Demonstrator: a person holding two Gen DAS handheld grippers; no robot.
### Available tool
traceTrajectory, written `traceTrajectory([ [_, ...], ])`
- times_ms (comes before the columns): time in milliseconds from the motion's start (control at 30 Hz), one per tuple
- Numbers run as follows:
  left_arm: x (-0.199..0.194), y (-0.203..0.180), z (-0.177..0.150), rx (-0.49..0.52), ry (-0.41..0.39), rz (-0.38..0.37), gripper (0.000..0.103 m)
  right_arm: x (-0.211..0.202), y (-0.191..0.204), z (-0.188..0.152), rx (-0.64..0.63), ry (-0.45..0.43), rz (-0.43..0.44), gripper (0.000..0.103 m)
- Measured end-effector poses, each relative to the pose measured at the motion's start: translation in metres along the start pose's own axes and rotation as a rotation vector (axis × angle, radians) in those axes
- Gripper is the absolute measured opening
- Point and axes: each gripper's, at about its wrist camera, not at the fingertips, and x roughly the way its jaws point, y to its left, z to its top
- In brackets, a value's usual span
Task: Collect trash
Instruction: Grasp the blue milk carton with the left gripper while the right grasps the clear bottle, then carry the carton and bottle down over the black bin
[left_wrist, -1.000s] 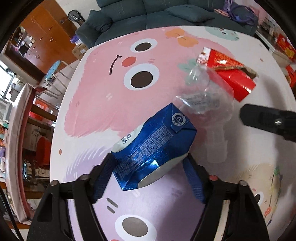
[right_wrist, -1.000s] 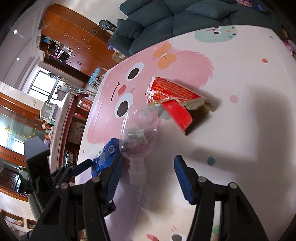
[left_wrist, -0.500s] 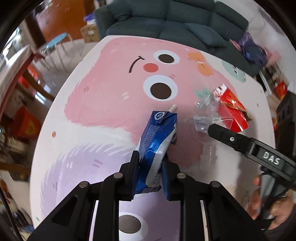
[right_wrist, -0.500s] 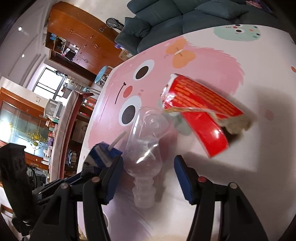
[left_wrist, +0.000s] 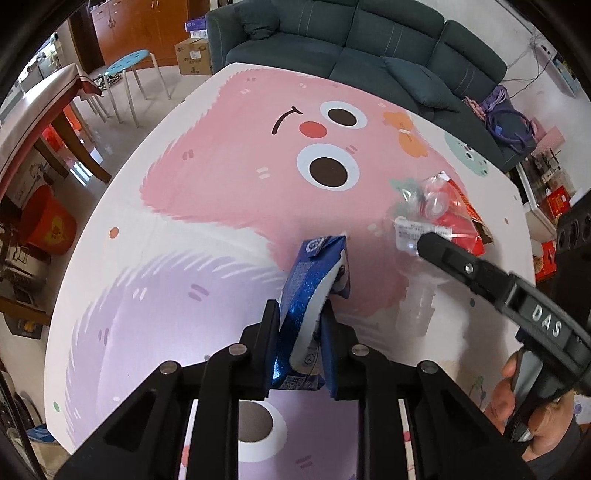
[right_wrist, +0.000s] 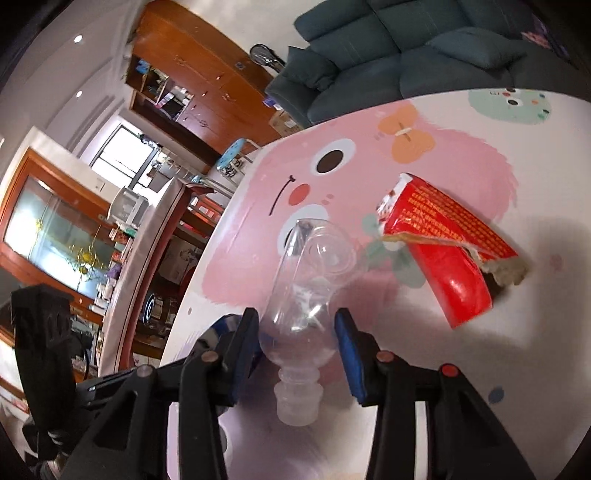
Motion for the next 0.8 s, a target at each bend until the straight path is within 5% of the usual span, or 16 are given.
traceTrajectory([
  [467,-0.057,-0.001,-0.039,0.001,-0.077,-0.089,0.018,-0.055,0.017,-0.066,0.012,0.019,-0.020,0.043],
  [800,-0.125,0.024,-0.106,0.058,-0.116,-0.217,0.018,-0.105,0.062,-0.144,0.047,-0.034,-0.067,0.043],
])
